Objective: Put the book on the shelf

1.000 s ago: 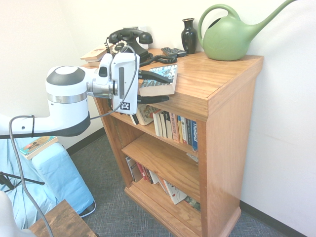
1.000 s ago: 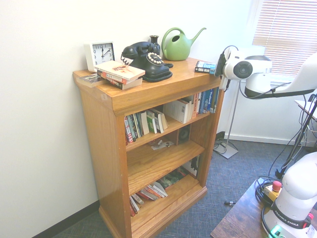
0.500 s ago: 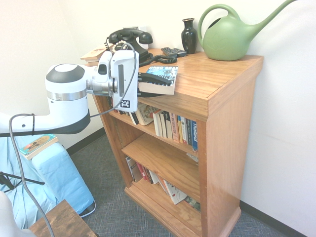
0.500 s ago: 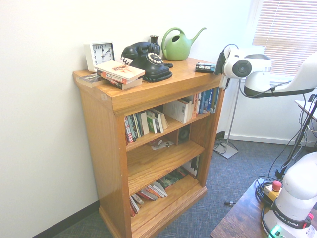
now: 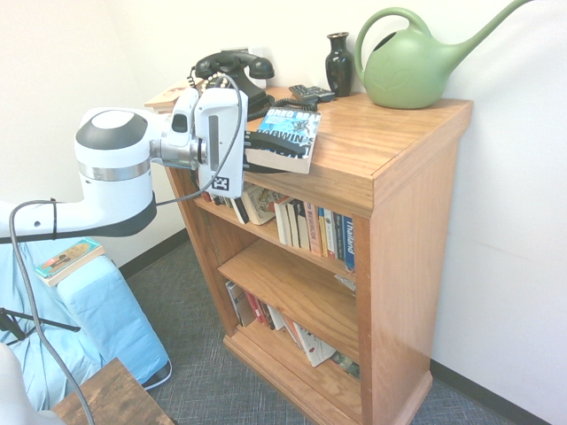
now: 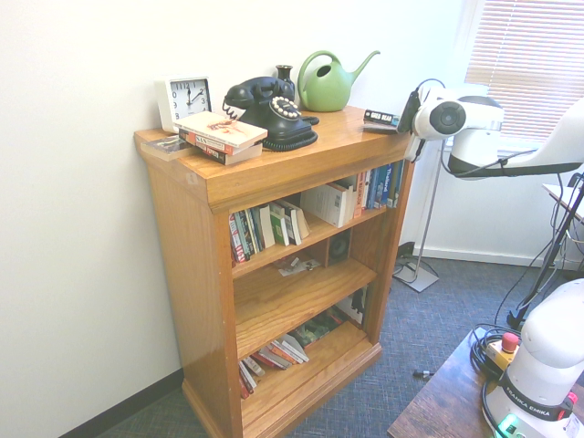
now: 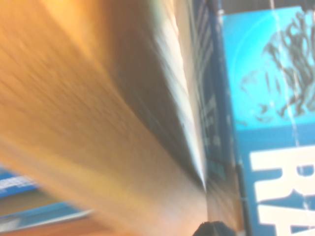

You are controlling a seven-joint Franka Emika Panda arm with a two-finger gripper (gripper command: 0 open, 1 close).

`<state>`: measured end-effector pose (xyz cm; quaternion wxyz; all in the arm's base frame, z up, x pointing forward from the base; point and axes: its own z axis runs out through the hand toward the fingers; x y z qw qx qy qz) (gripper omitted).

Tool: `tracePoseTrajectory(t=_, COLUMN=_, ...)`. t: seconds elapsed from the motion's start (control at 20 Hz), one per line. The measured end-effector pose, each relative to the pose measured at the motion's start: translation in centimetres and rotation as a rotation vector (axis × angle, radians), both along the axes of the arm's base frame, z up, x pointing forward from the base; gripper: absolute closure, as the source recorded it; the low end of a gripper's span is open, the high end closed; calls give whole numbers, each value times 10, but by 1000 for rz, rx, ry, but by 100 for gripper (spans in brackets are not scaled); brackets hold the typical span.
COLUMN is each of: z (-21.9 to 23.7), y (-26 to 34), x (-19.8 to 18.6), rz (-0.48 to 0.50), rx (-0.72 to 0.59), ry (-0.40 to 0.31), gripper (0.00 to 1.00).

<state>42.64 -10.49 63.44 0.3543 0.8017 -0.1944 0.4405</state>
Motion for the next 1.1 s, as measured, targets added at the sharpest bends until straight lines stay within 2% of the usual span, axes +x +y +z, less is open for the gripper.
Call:
tracePoseTrajectory(t=0.3, z=43, y=77, x=-96, rz=-60, rx=344, ry=15, gripper=100)
tracePoseTrajectory(t=0.5, z=9, y=98, x=-133, rz=-73, rx=613, ry=83, gripper=100)
tracePoseTrajectory(t=0.65, z=-47, y=114, x=-135, rz=-76, rx=766, ry=160, gripper=100)
tracePoseTrajectory(t=0.8, z=-102, y=133, x=-131, rz=-65, rx=828, ry=204, gripper=100)
tracePoseTrajectory(t=0.9, z=-127, y=137, x=-126, rz=-60, rx=850, ry=213, gripper=100)
tracePoseTrajectory(t=1.1, z=-146, y=130, x=-98, rz=-47, rx=870, ry=189, gripper=100)
